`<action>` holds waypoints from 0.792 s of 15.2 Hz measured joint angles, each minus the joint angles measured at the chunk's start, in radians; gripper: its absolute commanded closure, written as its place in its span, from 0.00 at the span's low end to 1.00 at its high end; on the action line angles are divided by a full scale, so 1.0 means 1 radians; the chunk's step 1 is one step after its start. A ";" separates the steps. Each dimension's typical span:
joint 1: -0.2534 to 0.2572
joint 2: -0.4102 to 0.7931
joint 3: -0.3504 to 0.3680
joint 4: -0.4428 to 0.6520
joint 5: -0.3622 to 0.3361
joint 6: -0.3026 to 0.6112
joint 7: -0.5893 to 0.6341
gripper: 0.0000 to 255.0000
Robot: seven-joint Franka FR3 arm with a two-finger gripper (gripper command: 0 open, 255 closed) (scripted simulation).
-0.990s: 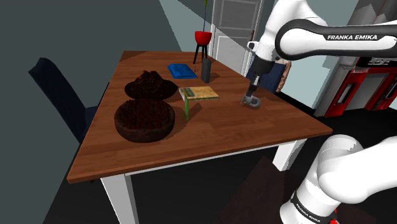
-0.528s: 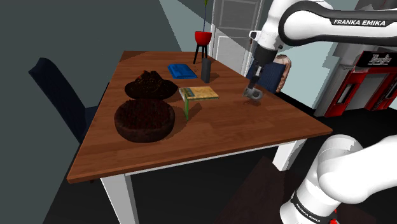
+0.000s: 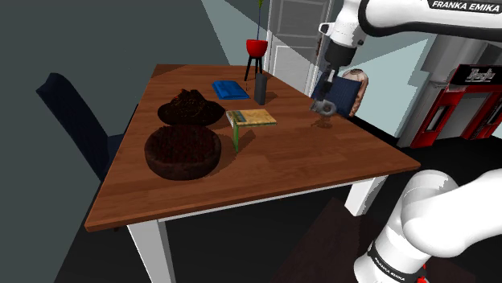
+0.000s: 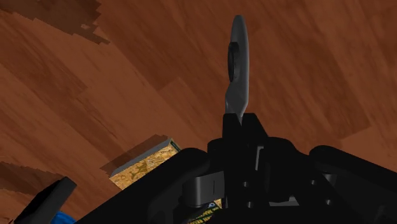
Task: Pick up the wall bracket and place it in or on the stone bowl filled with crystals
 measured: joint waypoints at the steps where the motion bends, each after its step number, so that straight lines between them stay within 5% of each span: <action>1: 0.004 0.011 0.009 0.011 0.005 -0.001 0.010 1.00; 12: 0.062 0.227 0.192 0.177 0.071 0.017 0.225 1.00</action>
